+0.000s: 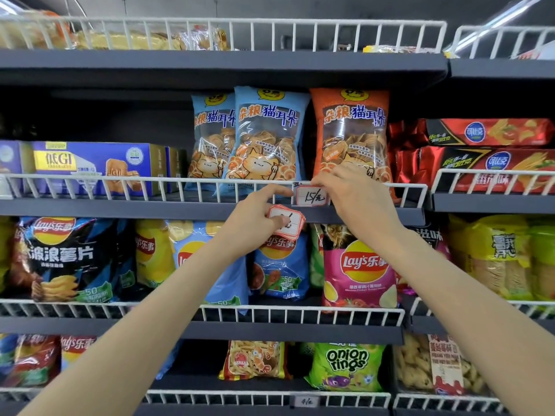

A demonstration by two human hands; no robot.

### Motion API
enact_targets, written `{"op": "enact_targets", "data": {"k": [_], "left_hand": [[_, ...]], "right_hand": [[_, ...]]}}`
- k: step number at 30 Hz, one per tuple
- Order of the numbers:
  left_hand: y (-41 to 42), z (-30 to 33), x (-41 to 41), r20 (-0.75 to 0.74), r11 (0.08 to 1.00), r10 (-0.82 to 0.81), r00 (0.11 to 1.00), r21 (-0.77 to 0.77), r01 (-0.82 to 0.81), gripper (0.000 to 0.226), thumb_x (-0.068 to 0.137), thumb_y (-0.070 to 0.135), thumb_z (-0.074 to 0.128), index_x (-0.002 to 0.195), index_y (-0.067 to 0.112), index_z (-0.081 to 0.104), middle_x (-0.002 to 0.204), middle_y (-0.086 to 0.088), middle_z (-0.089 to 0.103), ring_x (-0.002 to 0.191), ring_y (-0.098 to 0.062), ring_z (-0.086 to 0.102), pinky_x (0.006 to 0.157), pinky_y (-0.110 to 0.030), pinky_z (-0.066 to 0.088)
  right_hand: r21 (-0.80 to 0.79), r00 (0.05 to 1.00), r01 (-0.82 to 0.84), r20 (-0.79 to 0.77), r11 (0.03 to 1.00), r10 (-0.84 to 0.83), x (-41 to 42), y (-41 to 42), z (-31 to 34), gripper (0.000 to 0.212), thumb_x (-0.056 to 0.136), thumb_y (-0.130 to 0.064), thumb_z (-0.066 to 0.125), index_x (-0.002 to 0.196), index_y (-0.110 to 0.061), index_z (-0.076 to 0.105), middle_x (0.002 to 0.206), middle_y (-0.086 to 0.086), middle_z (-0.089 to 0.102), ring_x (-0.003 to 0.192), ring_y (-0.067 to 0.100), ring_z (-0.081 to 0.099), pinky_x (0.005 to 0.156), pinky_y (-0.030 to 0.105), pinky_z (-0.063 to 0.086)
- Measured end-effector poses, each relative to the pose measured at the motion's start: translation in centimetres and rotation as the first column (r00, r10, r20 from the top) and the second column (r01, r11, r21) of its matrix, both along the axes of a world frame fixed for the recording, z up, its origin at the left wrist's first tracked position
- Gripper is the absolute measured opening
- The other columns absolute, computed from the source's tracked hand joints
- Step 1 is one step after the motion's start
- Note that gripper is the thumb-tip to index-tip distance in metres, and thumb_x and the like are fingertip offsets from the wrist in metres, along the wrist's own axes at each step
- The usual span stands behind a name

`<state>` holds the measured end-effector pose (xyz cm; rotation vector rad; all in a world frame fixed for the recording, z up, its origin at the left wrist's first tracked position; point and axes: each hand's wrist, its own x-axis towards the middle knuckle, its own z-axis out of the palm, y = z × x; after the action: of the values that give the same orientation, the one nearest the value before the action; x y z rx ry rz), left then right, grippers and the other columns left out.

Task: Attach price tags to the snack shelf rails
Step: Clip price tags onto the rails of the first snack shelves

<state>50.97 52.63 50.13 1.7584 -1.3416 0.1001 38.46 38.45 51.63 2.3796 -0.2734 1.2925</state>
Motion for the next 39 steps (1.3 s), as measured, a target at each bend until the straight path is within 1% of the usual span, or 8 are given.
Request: {"op": "enact_targets", "data": {"k": [4,9,12,15,19,25,29,39], "left_hand": [[0.0,0.0,0.1,0.005,1.000,-0.006,1.000,-0.003,0.006,0.037,0.088,0.014,0.059,0.108,0.044,0.048,0.079,-0.030,0.060,0.068,-0.034,0.054,0.072,-0.047,0.049],[0.0,0.0,0.2,0.002,1.000,-0.005,1.000,-0.003,0.005,0.036,0.088,0.014,0.059,0.112,0.039,0.050,0.068,-0.015,0.049,0.063,-0.024,0.044,0.064,-0.031,0.038],[-0.1,0.1,0.1,0.000,1.000,0.007,1.000,0.003,-0.007,0.037,0.087,0.014,0.059,0.112,0.039,0.049,0.071,-0.022,0.055,0.065,-0.034,0.048,0.067,-0.036,0.045],[-0.2,0.0,-0.1,-0.027,1.000,0.008,1.000,0.004,-0.008,0.036,0.088,0.014,0.059,0.111,0.040,0.048,0.090,-0.030,0.064,0.086,-0.040,0.062,0.083,-0.049,0.051],[-0.3,0.0,-0.4,-0.043,1.000,0.019,0.999,-0.014,-0.019,0.036,0.088,0.012,0.059,0.119,0.030,0.052,0.085,-0.022,0.068,0.087,-0.031,0.065,0.081,-0.040,0.050],[-0.3,0.0,-0.7,-0.041,1.000,0.024,0.999,-0.019,-0.025,0.037,0.088,0.013,0.059,0.121,0.029,0.051,0.088,-0.026,0.068,0.088,-0.034,0.064,0.084,-0.046,0.052],[-0.6,-0.2,-0.9,-0.026,0.998,0.048,0.999,-0.036,-0.049,0.041,0.087,0.014,0.060,0.125,0.027,0.050,0.088,-0.027,0.066,0.087,-0.035,0.063,0.083,-0.045,0.051],[-1.1,-0.4,-0.9,-0.061,0.994,0.084,0.995,-0.070,-0.088,0.040,0.086,0.016,0.061,0.123,0.029,0.053,0.097,-0.014,0.068,0.097,-0.027,0.063,0.091,-0.046,0.049]], "right_hand": [[-0.006,0.999,0.007,-0.036,1.000,-0.007,-0.1,0.2,0.0,0.045,0.075,0.006,0.064,0.111,-0.021,0.061,0.086,0.003,0.057,0.082,0.022,0.053,0.040,0.019,0.025],[0.028,0.999,-0.012,-0.032,1.000,0.012,-0.2,0.2,-0.2,0.042,0.078,0.002,0.064,0.114,-0.021,0.063,0.088,0.004,0.056,0.081,0.022,0.052,0.042,0.015,0.017],[0.041,1.000,-0.018,-0.002,0.999,0.018,-0.1,0.3,-0.2,0.032,0.086,-0.008,0.060,0.114,-0.022,0.063,0.090,0.002,0.055,0.083,0.019,0.051,0.042,0.020,0.025],[0.075,0.998,-0.045,0.042,0.996,0.042,-0.1,0.6,-0.5,0.024,0.089,-0.012,0.057,0.111,-0.019,0.065,0.096,0.003,0.056,0.089,0.020,0.052,0.047,0.027,0.042],[0.078,0.994,-0.069,0.085,0.995,0.062,0.1,0.9,-0.9,0.021,0.087,-0.012,0.059,0.107,-0.014,0.068,0.099,0.002,0.056,0.090,0.019,0.052,0.048,0.032,0.048],[0.064,0.997,-0.040,0.063,0.997,0.036,0.1,1.0,-0.6,0.024,0.090,-0.013,0.055,0.112,-0.016,0.065,0.102,0.001,0.059,0.094,0.019,0.052,0.054,0.035,0.051],[0.067,0.998,-0.028,0.056,0.997,0.024,0.1,1.0,-0.6,0.024,0.089,-0.010,0.056,0.111,-0.016,0.062,0.102,0.002,0.058,0.093,0.020,0.053,0.052,0.035,0.051],[0.165,0.996,-0.048,0.077,0.985,0.036,0.5,1.2,-0.6,0.019,0.093,-0.019,0.054,0.109,-0.015,0.060,0.108,0.001,0.053,0.096,0.016,0.052,0.053,0.025,0.039]]}}
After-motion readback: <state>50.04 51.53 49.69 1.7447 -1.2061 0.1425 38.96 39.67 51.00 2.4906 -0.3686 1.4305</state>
